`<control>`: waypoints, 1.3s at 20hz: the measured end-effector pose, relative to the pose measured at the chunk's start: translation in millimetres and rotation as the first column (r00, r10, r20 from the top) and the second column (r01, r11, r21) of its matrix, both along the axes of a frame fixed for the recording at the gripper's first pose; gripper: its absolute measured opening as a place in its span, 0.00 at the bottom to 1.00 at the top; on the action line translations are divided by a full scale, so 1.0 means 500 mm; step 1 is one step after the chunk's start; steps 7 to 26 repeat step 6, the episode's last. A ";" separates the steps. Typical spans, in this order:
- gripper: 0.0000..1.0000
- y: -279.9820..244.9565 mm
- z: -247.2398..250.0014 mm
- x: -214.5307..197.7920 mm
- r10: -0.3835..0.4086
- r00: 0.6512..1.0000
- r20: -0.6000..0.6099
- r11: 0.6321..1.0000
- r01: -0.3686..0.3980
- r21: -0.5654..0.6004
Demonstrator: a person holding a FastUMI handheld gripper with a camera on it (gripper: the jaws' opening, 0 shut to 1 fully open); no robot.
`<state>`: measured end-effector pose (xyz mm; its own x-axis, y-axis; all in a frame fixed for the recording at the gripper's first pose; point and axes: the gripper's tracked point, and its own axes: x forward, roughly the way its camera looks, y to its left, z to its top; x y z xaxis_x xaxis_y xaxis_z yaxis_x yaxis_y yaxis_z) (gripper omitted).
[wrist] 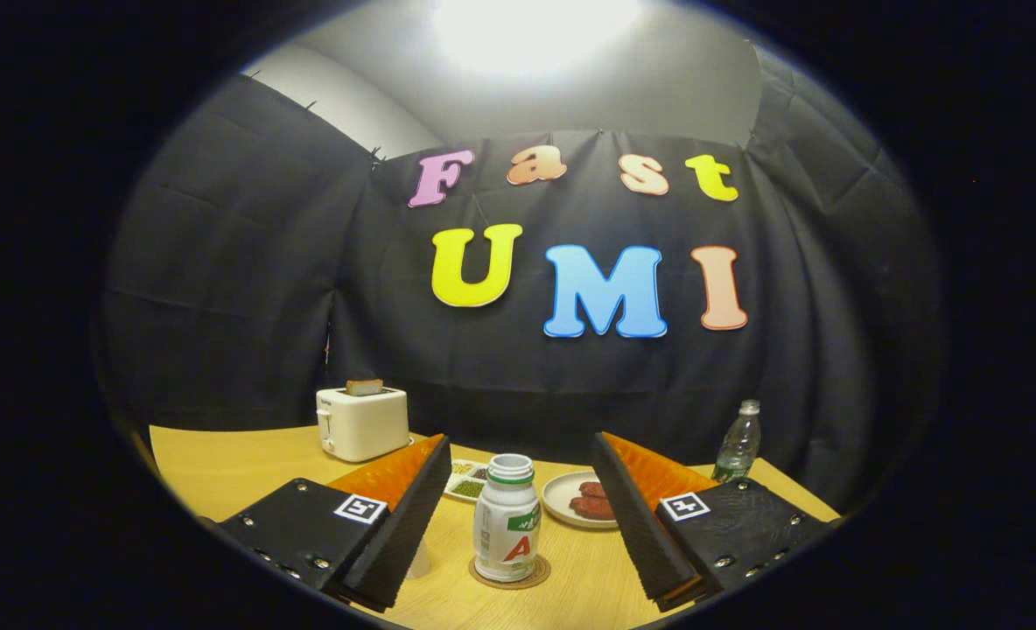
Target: Take the bottle from table, then pour the juice into the cup, finally place the bottle on the coaster
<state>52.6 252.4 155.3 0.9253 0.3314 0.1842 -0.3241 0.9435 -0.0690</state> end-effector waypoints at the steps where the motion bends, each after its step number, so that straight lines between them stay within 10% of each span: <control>1: 0.98 -0.009 0.024 -0.014 -0.006 1.000 0.022 1.000 0.006 0.004; 26: 0.98 -0.079 0.084 -0.060 -0.045 0.995 0.084 0.999 0.045 0.002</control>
